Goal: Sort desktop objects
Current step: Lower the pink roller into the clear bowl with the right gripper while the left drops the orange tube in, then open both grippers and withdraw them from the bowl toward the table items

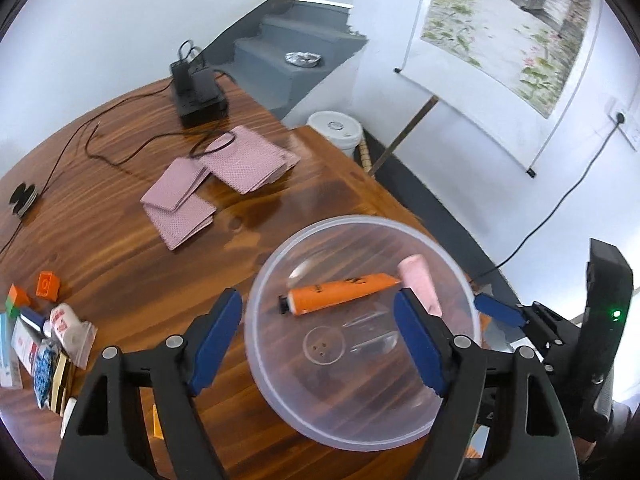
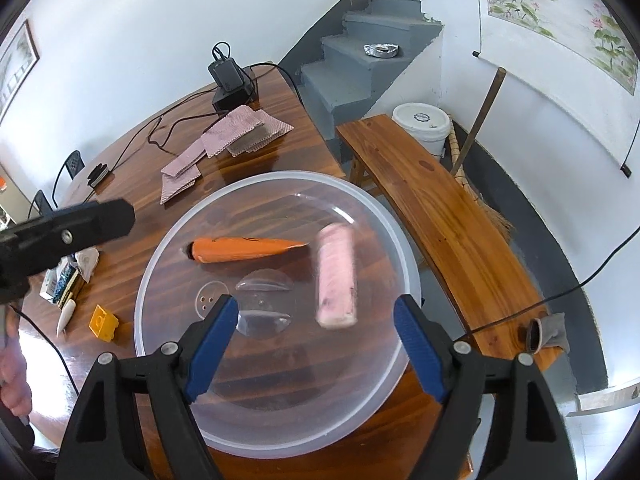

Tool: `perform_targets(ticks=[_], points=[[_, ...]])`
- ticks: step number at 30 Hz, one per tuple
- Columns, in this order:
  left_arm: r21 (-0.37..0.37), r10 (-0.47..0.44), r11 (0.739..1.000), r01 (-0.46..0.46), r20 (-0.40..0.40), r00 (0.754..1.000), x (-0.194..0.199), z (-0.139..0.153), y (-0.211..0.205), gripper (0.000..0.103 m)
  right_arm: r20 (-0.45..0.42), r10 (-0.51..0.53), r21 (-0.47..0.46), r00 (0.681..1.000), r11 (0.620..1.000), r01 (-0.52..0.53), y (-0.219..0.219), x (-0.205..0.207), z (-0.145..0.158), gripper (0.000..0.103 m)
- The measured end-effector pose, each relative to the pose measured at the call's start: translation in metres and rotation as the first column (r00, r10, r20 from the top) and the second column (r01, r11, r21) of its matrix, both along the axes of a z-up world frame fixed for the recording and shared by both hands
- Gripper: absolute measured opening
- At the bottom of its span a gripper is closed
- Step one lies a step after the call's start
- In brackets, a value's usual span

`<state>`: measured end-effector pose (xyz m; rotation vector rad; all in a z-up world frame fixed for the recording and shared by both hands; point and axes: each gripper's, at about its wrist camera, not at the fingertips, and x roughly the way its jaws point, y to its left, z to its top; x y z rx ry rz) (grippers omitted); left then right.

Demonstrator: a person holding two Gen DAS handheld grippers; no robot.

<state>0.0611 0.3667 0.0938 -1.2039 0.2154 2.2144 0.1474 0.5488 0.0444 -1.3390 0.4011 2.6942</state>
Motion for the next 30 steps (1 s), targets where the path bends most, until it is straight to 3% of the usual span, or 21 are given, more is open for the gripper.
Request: perform_targets(ticks=[16,30], points=[[-0.025,0.139,0.99,-0.138,0.028,0.99,-0.004,-0.005,-0.05,0.081,-0.012,0.08,-0.004,0.997,0.997,-0.08,-0.037,-0.011,0.003,0.083],[-0.04,0.285,0.958,-0.283,0.052,0.957,-0.008,-0.012,-0.123,0.081,-0.013,0.198,-0.006,0.98,0.98,-0.198,-0.098,-0.021,0.006,0.083]])
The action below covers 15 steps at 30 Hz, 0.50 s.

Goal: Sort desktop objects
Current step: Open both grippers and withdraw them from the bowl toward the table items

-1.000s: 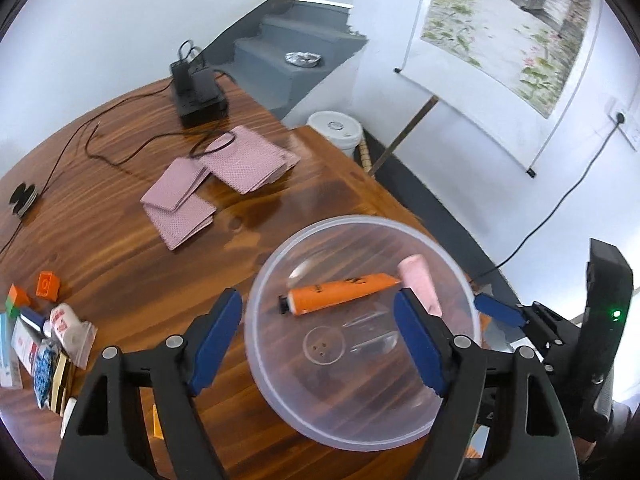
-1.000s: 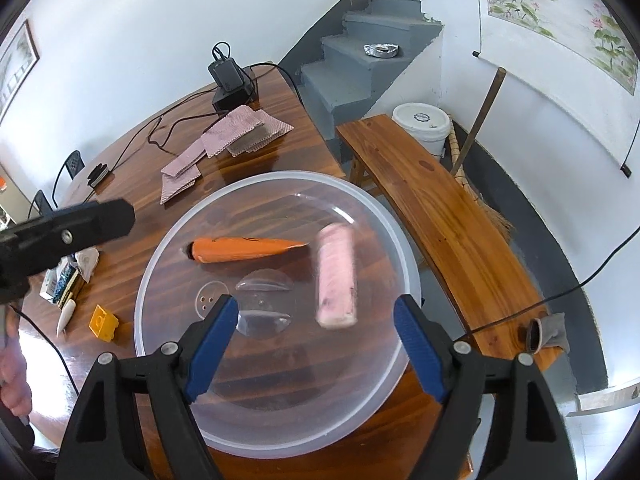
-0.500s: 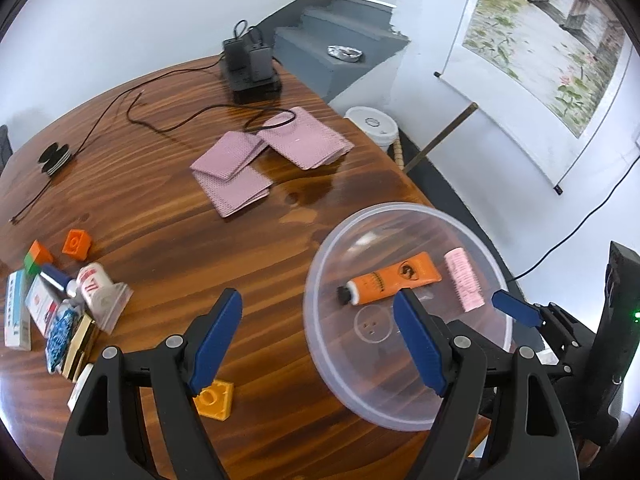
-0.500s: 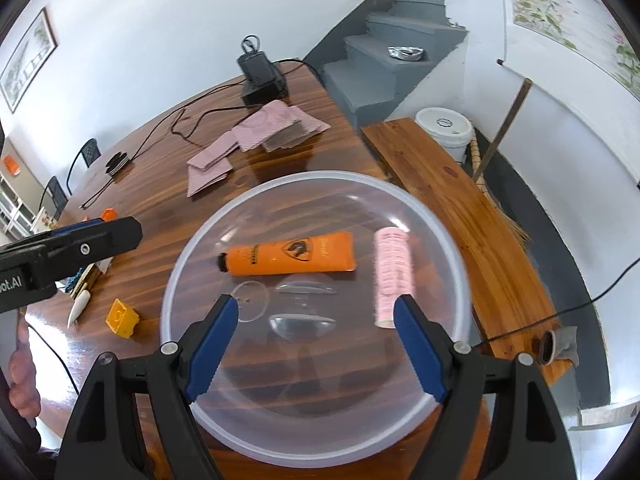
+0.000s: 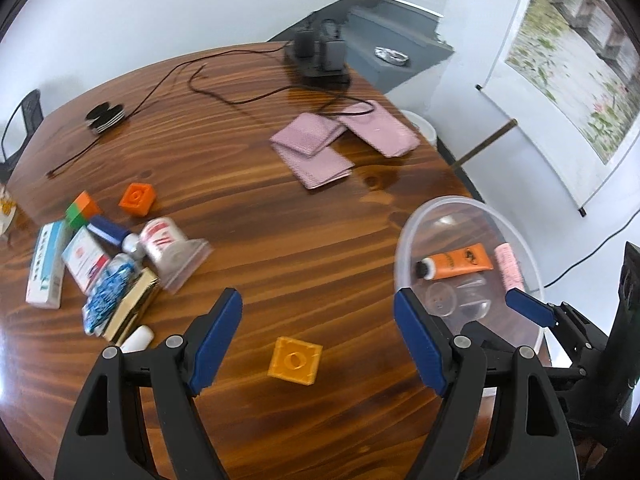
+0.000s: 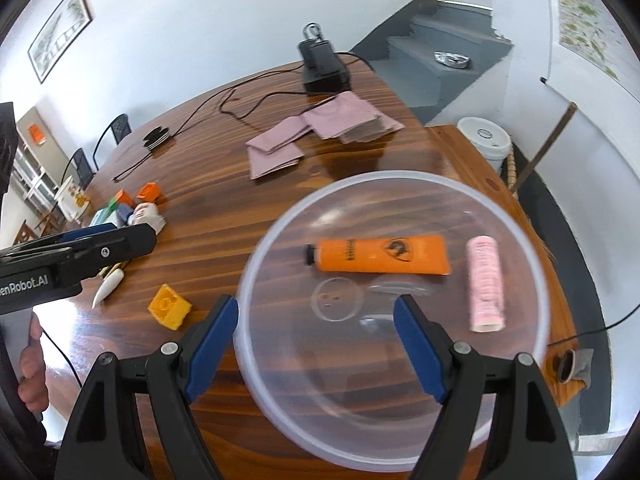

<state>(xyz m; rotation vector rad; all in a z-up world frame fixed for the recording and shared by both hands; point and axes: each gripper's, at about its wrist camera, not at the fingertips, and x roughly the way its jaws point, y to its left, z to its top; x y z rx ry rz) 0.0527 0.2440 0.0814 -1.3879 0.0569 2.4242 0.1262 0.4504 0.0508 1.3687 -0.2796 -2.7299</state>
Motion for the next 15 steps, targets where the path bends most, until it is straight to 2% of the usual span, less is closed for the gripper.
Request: perform_targets(ticks=[15], points=[[-0.003,0.12,0.993,-0.12,0.047,0.992,-0.006,-0.017,-0.096,0.081,0.037,0.116,-0.01,0.993,0.993,-0.116,-0.081,-0.014,-0.007,0.083]])
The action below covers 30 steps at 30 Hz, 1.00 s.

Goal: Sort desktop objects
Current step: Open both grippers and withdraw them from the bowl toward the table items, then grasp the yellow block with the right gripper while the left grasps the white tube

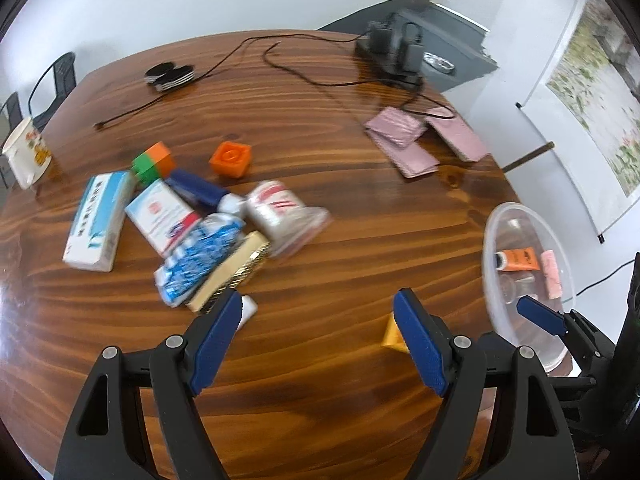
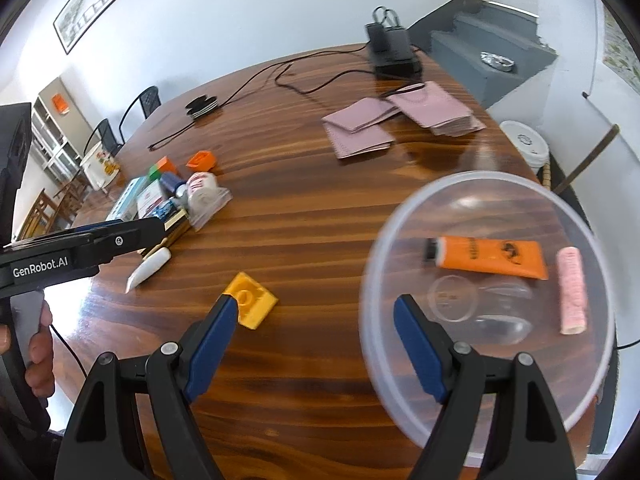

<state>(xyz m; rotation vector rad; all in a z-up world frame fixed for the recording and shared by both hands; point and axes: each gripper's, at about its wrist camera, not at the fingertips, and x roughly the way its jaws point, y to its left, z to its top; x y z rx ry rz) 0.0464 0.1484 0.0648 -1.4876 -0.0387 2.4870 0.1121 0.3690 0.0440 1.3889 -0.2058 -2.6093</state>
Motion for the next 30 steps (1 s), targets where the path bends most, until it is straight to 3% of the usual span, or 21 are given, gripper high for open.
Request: perform_targets(ticks=[7,15,30], points=[[-0.007,0.061,0.998,-0.061,0.037,0.997,-0.006,-0.016,-0.038,0.081,0.025,0.034,0.008,0.999,0.999,-0.034,-0.031,-0.01,-0.005,0.083],[-0.064,0.023,0.998,-0.018,0.075,0.997,-0.011,-0.041,-0.056,0.081,0.057,0.041,0.021,0.998,0.999,-0.043,-0.052,-0.016,-0.011,0.083],[-0.058,-0.015,0.998,0.022,0.109,0.994,-0.018,-0.063,-0.069,0.08,0.093,0.015,0.046,0.996,0.999,-0.02,-0.066,-0.022,-0.019,0.083]])
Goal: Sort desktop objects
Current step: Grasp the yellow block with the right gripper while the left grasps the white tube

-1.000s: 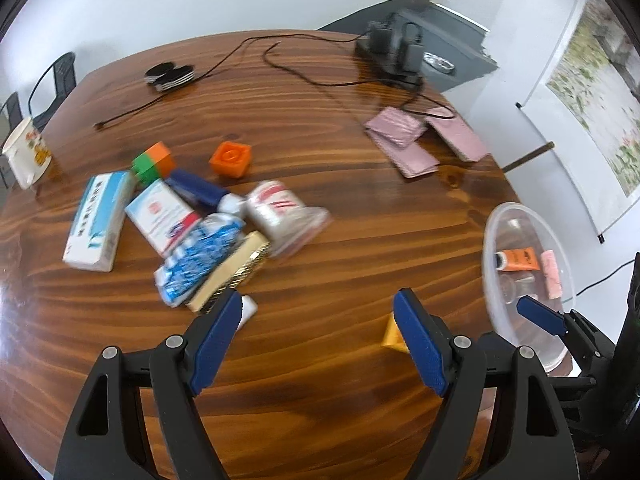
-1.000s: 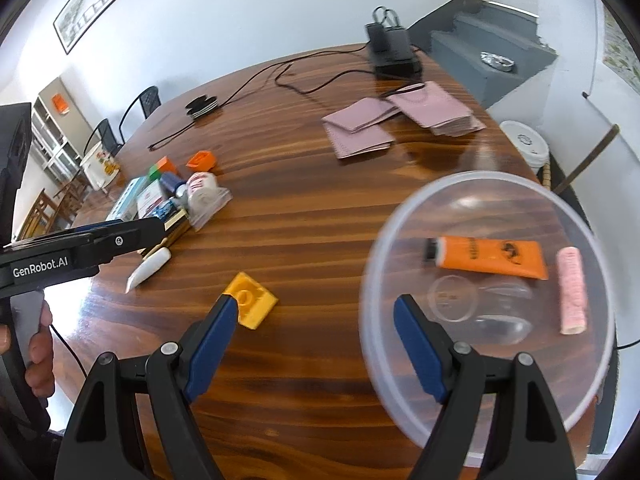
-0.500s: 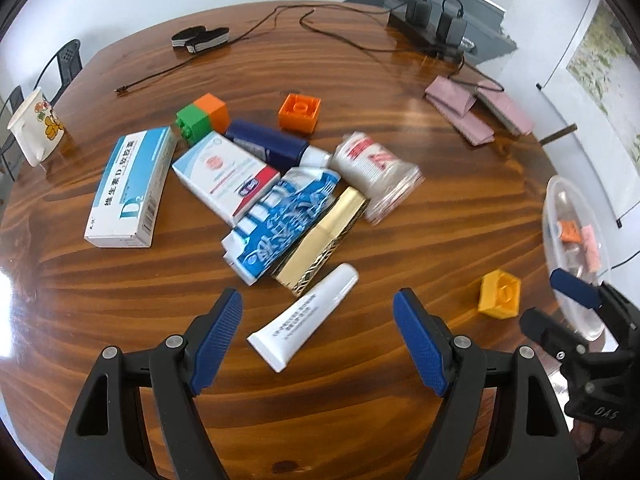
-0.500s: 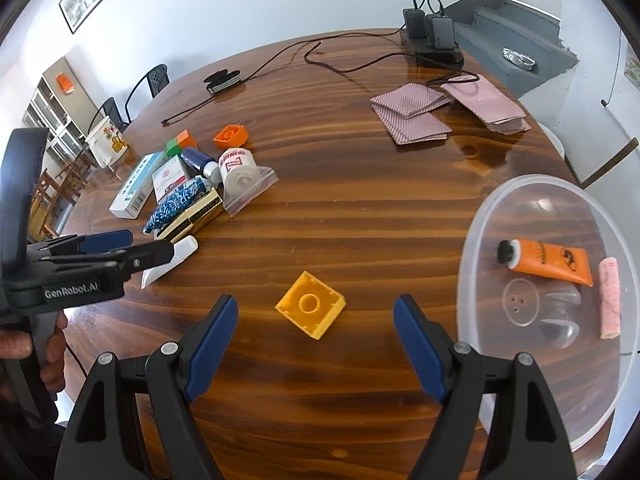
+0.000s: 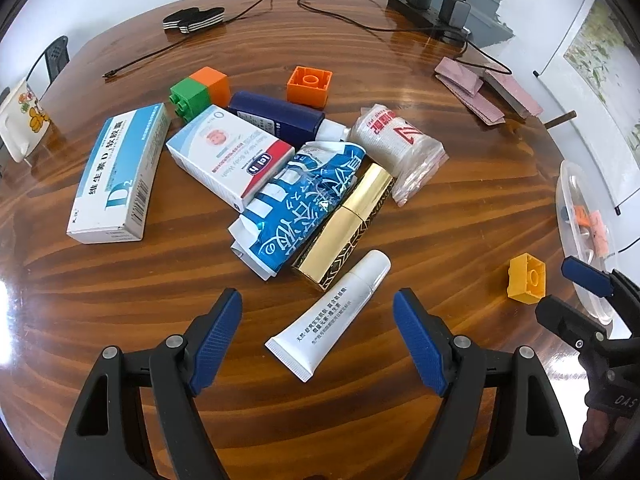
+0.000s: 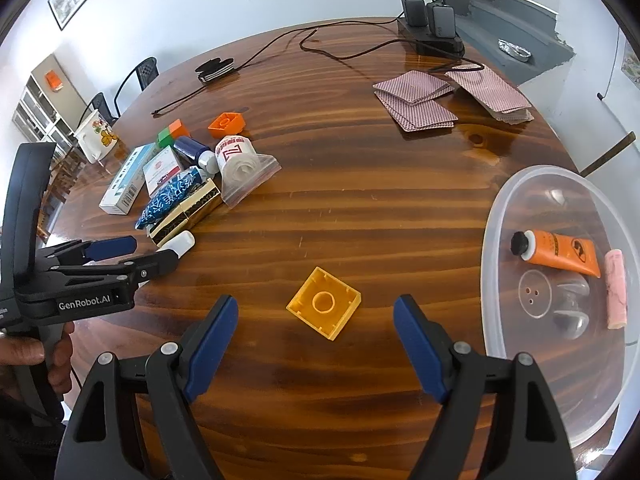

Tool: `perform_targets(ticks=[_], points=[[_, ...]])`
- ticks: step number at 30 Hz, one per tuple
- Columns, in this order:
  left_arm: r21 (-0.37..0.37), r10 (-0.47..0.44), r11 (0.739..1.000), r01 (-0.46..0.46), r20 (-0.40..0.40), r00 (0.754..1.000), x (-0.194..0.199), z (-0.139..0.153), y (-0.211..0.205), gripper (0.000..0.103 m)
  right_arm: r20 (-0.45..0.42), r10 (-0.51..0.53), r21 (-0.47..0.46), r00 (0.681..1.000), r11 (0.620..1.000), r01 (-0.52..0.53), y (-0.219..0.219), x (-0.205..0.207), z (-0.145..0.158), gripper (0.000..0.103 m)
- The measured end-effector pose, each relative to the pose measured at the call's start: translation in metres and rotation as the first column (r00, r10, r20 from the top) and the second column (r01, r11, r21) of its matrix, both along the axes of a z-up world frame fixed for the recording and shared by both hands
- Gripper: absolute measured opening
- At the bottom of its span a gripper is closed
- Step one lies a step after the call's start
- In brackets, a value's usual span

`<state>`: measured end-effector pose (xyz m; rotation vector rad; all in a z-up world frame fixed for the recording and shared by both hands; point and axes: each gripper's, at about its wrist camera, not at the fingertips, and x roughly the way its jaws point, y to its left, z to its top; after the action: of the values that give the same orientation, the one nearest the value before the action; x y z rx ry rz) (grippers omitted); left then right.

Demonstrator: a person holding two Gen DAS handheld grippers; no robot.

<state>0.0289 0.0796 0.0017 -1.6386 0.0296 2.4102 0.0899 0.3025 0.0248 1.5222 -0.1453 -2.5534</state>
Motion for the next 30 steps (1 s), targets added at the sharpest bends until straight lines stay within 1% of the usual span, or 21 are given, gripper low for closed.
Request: perform_targets(ticks=[2,3,5,8,10,12,19,21,27,30], points=[[-0.007,-0.011,1.0,0.011,0.0,1.0,0.001,-0.002,0.002,0.075,0.001,0.003,0.002,1.0,1.0,-0.003,-0.001,-0.001,0.0,0.083],[-0.008,-0.015,1.0,0.015,0.002,1.0,0.001,-0.003,0.003,0.071,0.001,0.005,0.002,1.0,1.0,-0.005,-0.002,-0.001,0.0,0.083],[-0.021,-0.021,1.0,0.021,-0.016,1.0,0.002,-0.003,0.005,0.067,0.002,0.007,0.0,1.0,1.0,-0.007,-0.002,-0.002,0.0,0.083],[-0.041,-0.036,0.999,0.035,-0.033,0.999,0.004,-0.003,0.009,0.057,0.009,0.007,-0.003,1.0,1.0,-0.007,-0.002,-0.004,-0.002,0.083],[-0.04,-0.045,0.998,0.043,-0.037,0.998,0.006,-0.002,0.01,0.043,0.018,0.005,-0.01,1.0,1.0,-0.005,-0.002,-0.005,-0.005,0.083],[-0.038,-0.052,0.998,0.05,-0.035,0.998,0.008,-0.002,0.012,0.034,0.029,0.004,-0.02,1.0,1.0,-0.003,-0.001,-0.007,-0.007,0.083],[-0.028,-0.055,0.998,0.054,-0.024,0.998,0.016,-0.001,0.01,0.025,0.052,0.012,-0.025,0.999,1.0,-0.011,-0.001,-0.013,-0.016,0.083],[-0.032,-0.052,0.998,0.052,-0.027,0.998,0.017,0.0,0.01,0.025,0.06,0.012,-0.018,0.998,1.0,-0.011,0.0,-0.015,-0.02,0.083],[-0.04,-0.029,0.999,0.027,-0.035,0.999,0.022,0.005,0.005,0.025,0.067,0.034,-0.008,0.997,0.999,-0.033,-0.002,-0.02,-0.026,0.076],[-0.046,-0.016,0.999,0.015,-0.039,0.999,0.025,0.007,0.002,0.025,0.058,0.049,0.02,0.997,0.999,-0.05,-0.005,-0.022,-0.027,0.072]])
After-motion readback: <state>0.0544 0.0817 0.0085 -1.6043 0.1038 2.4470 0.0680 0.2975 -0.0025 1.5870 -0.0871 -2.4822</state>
